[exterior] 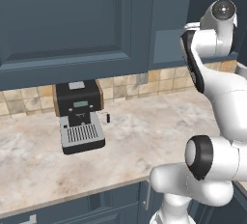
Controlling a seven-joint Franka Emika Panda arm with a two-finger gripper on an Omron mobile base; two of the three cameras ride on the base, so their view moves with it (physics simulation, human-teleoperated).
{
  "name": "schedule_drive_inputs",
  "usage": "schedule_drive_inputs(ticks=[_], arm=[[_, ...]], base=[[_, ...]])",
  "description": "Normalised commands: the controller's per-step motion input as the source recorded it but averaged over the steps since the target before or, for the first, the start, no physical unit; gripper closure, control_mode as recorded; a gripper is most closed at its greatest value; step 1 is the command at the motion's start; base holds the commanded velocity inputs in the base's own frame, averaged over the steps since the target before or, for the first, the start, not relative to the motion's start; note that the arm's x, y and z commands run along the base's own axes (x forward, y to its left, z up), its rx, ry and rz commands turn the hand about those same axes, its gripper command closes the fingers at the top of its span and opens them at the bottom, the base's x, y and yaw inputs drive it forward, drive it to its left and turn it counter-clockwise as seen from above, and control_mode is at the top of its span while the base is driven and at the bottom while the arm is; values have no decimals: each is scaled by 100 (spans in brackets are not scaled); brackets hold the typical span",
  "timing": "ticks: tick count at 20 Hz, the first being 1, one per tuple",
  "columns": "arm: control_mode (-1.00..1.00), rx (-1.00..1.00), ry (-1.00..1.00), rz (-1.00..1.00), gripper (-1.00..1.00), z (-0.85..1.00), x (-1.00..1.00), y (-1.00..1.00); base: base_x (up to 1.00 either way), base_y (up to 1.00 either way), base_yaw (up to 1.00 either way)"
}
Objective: Take 2 condiments from the cabinet and move them on the counter near the stove.Make sure the condiments are lined up with each other, next to each other.
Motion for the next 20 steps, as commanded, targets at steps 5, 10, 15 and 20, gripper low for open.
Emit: schedule_drive_inputs(ticks=[5,10,15,20], arm=[[-100,0,0,0,100,1,-60,0],[-100,0,0,0,100,1,-76,0],[-100,0,0,0,100,0,-91,6],[-100,0,0,0,100,0,-85,21]], base=[[0,0,0],[0,0,0],[0,0,0],[0,0,0]])
